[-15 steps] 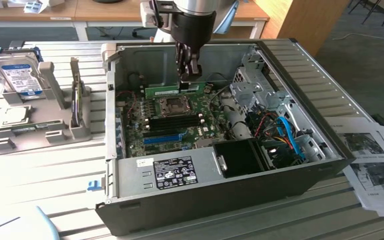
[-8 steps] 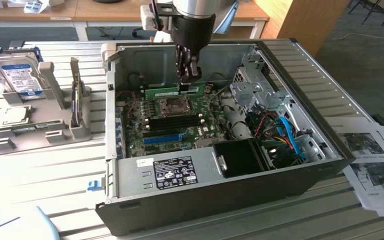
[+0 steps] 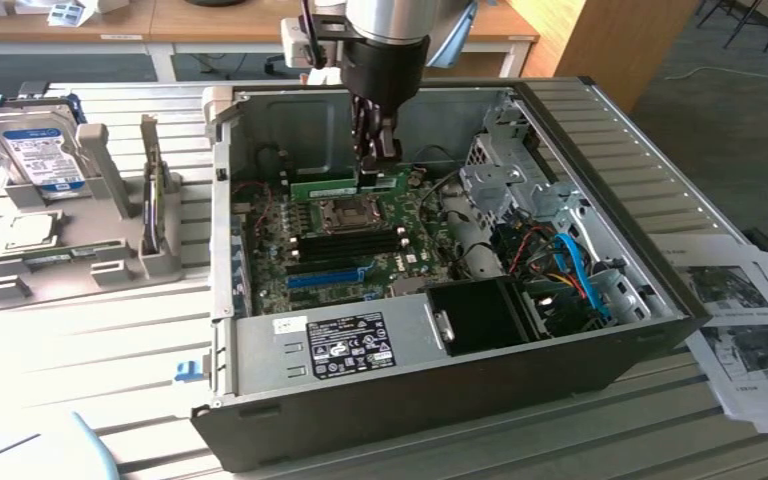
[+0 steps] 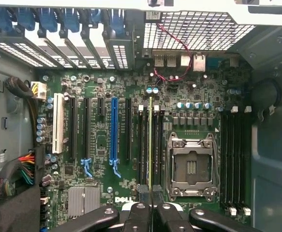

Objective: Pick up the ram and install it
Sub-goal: 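Insert the ram into the slot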

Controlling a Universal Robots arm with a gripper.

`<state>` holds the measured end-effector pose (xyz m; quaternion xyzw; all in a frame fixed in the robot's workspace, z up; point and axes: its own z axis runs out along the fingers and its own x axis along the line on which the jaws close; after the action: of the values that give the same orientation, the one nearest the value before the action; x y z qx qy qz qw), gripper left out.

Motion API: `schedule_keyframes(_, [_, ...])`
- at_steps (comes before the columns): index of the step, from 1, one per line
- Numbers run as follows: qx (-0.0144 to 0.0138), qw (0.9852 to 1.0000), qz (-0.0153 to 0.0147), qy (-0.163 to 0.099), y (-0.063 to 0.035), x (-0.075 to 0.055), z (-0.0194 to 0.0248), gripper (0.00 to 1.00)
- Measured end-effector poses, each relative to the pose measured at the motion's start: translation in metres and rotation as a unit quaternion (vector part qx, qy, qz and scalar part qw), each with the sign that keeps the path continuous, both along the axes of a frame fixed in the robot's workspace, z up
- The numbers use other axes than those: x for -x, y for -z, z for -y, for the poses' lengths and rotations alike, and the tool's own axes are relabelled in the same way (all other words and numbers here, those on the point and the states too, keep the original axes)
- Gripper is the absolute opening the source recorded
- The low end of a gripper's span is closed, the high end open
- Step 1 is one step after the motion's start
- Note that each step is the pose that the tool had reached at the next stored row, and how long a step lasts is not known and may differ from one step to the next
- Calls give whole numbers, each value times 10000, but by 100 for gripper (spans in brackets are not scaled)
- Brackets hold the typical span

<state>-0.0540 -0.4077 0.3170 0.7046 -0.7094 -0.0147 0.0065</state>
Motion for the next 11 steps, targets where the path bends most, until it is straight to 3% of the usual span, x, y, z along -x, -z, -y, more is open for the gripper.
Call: schedule_keyframes(11, [0, 10000, 0, 0, 119, 0, 0, 11])
